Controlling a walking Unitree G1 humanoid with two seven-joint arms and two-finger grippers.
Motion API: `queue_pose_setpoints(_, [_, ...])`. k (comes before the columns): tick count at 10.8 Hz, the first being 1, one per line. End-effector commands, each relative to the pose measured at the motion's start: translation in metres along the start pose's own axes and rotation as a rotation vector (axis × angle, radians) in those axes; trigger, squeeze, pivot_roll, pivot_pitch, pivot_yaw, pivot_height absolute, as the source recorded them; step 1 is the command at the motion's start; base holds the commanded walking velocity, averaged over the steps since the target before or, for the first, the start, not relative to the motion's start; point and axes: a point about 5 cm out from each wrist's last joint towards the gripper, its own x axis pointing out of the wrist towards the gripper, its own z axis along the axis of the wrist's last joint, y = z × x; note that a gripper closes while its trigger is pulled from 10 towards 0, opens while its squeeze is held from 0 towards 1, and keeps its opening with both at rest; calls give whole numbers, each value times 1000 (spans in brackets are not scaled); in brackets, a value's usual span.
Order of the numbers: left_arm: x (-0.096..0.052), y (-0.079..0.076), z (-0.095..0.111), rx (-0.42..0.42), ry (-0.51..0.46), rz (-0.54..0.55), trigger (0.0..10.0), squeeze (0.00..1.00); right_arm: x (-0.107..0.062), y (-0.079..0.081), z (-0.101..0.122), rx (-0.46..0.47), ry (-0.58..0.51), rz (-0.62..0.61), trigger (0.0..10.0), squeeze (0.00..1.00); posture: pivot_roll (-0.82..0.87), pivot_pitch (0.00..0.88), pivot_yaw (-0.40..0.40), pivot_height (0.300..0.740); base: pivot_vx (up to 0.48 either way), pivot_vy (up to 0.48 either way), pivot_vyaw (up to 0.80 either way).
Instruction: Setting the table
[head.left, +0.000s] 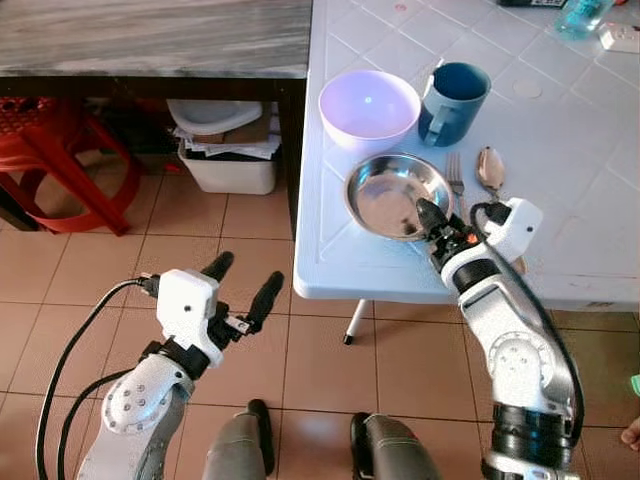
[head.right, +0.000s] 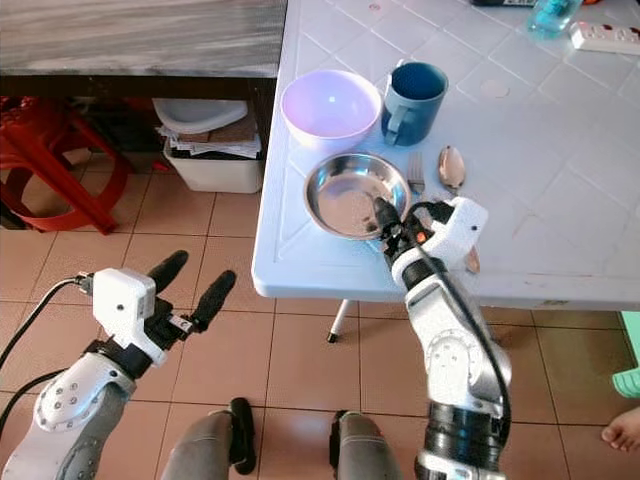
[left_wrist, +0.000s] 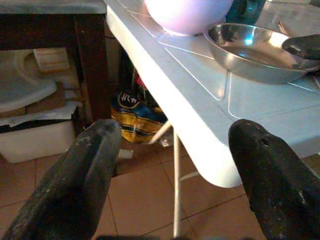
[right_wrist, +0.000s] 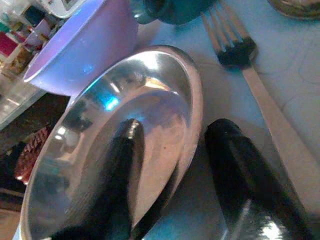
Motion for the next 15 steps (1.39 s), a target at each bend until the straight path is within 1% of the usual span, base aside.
queue_pose_setpoints(1, [-4,-1,-2,-2,17,-7,10000,0,-4,-19,-36,52,196,-103,0,0,8,263,28,740,0,0,0])
queue_pose_setpoints(2, [-4,-2,-2,-6,18,-9,10000,0,-4,-23,-38,68,220,-118,0,0,8,263,28,740,0,0,0])
queue_pose_setpoints(4, [-3,-2,-3,-7,20,-12,10000,0,-5,-25,-43,37,288,-129,0,0,7,262,29,740,0,0,0])
queue_pose_setpoints(6, [-4,-3,-3,-8,21,-14,10000,0,-6,-28,-47,39,323,-152,0,0,6,264,27,740,0,0,0])
queue_pose_setpoints(10, [-3,-4,-4,-8,22,-4,10000,0,-7,-32,-48,77,345,-194,0,0,5,266,24,740,0,0,0])
queue_pose_setpoints(11, [-2,-1,-5,-3,31,20,10000,0,-7,-33,-48,82,346,-207,0,0,4,265,22,740,0,0,0])
queue_pose_setpoints(13, [1,7,-10,31,56,113,10000,0,-7,-31,-46,72,336,-207,0,0,-4,260,18,740,0,0,0])
queue_pose_setpoints(14, [1,11,-14,17,71,154,10000,0,-7,-27,-44,16,303,-180,0,0,-6,256,15,740,0,0,0])
queue_pose_setpoints(15, [1,13,-18,6,80,185,10000,0,-7,-24,-45,-29,295,-158,0,0,-11,237,13,740,0,292,0])
